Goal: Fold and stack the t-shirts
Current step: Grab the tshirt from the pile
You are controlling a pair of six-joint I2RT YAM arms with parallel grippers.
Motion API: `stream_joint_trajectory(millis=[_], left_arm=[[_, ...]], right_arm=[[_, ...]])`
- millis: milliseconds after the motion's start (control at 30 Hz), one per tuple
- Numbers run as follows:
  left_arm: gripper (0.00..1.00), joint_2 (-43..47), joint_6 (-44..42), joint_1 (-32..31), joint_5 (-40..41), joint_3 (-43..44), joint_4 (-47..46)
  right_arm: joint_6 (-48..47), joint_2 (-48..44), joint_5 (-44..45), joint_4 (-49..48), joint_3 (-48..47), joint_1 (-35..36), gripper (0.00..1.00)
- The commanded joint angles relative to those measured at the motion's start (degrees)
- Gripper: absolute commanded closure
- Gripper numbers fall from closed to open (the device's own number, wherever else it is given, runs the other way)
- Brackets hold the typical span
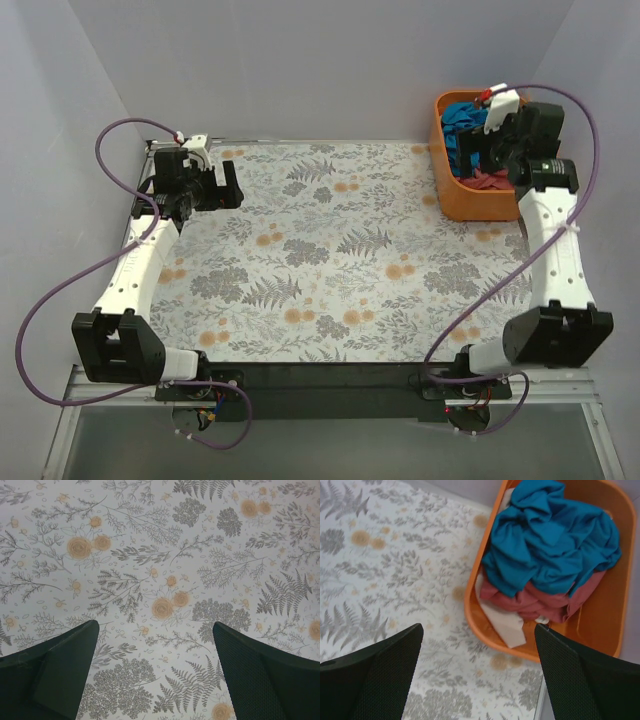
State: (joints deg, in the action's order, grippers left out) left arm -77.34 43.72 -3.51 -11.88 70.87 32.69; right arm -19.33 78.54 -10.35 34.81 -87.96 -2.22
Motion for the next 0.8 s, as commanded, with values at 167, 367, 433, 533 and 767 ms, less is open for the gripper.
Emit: stream_joint_trajectory(millis=[167, 367, 433, 533, 767], left_arm=[[0.02, 0.2, 0.7, -0.2, 1.8, 2.3, -2.9], [0.02, -1.7, 0.4, -0.2, 2.5, 0.8, -2.0], [0.02, -2.7, 0.3, -0.2, 2.7, 1.3, -1.0], [0.02, -4.7, -0.1, -0.2, 3.1, 1.8, -0.1], [0.02, -7.4, -0.7, -0.2, 4.4, 3.2, 1.2]], right_arm=[[2.5, 24.2, -4.9, -2.3, -22.8, -5.7, 0.02], [2.2, 38.3, -5.7, -2.5, -36.6, -6.1, 0.02], [1.4, 42.0, -5.0, -3.6, -38.8, -6.1, 0.02], [0.3, 45.3, -4.3, -5.5, -39.0, -6.1, 0.02], [-1.1, 49.7, -0.6, -8.1, -37.8, -6.1, 0.05]])
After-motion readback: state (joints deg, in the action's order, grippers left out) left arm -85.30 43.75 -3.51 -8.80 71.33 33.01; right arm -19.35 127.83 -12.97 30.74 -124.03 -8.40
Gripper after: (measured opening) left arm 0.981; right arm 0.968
